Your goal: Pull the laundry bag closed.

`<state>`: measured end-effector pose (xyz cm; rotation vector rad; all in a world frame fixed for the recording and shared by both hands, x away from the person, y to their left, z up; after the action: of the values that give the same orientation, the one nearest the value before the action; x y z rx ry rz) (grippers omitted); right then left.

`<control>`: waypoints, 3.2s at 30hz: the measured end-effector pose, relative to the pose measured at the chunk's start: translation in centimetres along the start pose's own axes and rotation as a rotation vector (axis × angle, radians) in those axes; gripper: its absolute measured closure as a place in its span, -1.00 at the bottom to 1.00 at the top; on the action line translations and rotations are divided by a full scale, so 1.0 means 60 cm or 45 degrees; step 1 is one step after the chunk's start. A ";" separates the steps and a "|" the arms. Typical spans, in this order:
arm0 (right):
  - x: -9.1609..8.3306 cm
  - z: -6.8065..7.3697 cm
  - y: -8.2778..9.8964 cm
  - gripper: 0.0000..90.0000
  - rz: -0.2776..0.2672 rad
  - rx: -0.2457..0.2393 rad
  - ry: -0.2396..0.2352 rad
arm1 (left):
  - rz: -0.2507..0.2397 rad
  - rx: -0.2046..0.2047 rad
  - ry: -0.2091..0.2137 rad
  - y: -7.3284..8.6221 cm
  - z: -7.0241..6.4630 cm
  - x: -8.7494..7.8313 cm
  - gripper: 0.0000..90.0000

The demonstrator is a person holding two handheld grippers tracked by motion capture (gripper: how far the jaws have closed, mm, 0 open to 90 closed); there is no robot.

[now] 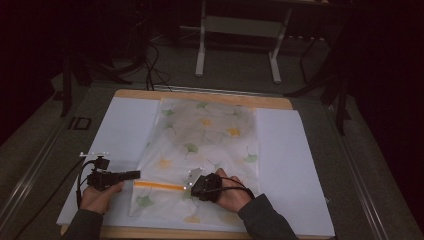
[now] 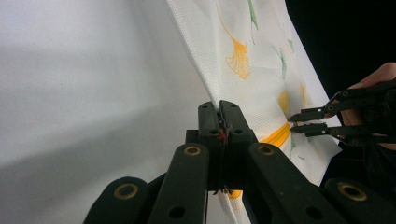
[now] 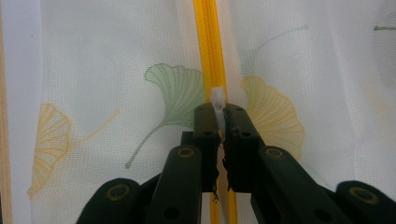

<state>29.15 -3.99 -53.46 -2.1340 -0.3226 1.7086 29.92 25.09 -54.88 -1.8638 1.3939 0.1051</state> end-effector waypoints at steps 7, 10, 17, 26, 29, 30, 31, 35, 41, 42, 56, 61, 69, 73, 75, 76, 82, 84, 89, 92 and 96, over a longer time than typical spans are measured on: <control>-0.001 0.000 0.002 0.88 -0.003 0.001 -0.001 | 0.002 0.000 0.001 0.000 0.000 0.000 0.99; -0.002 0.000 0.002 0.88 0.004 0.001 -0.001 | -0.002 0.001 0.001 0.000 0.000 -0.001 0.99; -0.003 -0.001 0.013 0.88 0.011 0.012 0.001 | 0.001 -0.001 -0.001 0.000 0.001 -0.001 0.99; -0.009 -0.002 0.025 0.88 0.027 0.014 0.012 | 0.000 -0.003 0.000 0.000 0.001 -0.002 0.99; -0.012 -0.003 0.031 0.88 0.032 0.018 0.013 | 0.001 -0.002 0.000 0.000 0.001 -0.001 0.99; -0.012 -0.004 0.032 0.88 0.035 0.020 0.013 | 0.002 -0.003 0.003 0.000 0.001 -0.001 0.99; -0.013 -0.004 0.034 0.88 0.030 0.023 0.016 | 0.004 -0.002 0.002 0.000 0.002 -0.001 0.99; -0.015 -0.005 0.036 0.88 0.037 0.021 0.013 | 0.002 -0.001 0.000 0.000 0.002 -0.001 0.99; -0.017 -0.005 0.043 0.88 0.050 0.030 0.017 | -0.002 -0.003 -0.002 0.000 0.002 -0.002 0.99; -0.017 -0.006 0.045 0.88 0.045 0.025 0.022 | -0.002 -0.003 -0.002 0.000 0.003 -0.002 0.99; -0.026 -0.009 0.067 0.88 0.056 0.056 0.030 | -0.008 -0.005 -0.004 -0.001 0.002 -0.003 0.99; -0.030 -0.010 0.074 0.88 0.063 0.060 0.034 | -0.010 -0.006 -0.004 -0.001 0.002 -0.004 0.99; -0.037 -0.012 0.079 0.88 0.073 0.063 0.036 | -0.009 -0.004 -0.006 -0.001 0.003 -0.005 0.99; -0.040 -0.012 0.083 0.88 0.082 0.057 0.038 | -0.010 -0.005 -0.005 -0.001 0.002 -0.005 0.99; -0.042 -0.012 0.085 0.88 0.081 0.057 0.044 | -0.010 -0.005 -0.005 -0.001 0.003 -0.005 0.99; -0.043 -0.012 0.086 0.88 0.089 0.060 0.042 | -0.010 -0.005 -0.006 -0.001 0.003 -0.005 0.99; -0.048 -0.013 0.094 0.88 0.087 0.065 0.050 | -0.011 -0.004 -0.008 -0.001 0.003 -0.006 0.99; -0.050 -0.013 0.097 0.88 0.094 0.065 0.051 | -0.012 -0.005 -0.005 -0.001 0.003 -0.006 0.99; -0.055 -0.013 0.100 0.88 0.089 0.067 0.055 | -0.011 -0.005 -0.007 0.000 0.003 -0.006 0.99; -0.057 -0.013 0.103 0.88 0.099 0.073 0.057 | -0.014 -0.007 -0.005 -0.001 0.003 -0.006 0.99; -0.059 -0.013 0.110 0.88 0.106 0.076 0.058 | -0.012 -0.008 -0.008 -0.001 0.004 -0.006 0.99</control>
<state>28.71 -11.49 -53.01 -2.1675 -0.1700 1.6897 29.88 25.52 -54.83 -1.8735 1.3822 0.1104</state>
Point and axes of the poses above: each handheld gripper's, and its own axes: x roughly forward along the jaws, y roughly out of its underside, z roughly to its left, the point moved 4 cm from there along x, roughly forward along the jaws
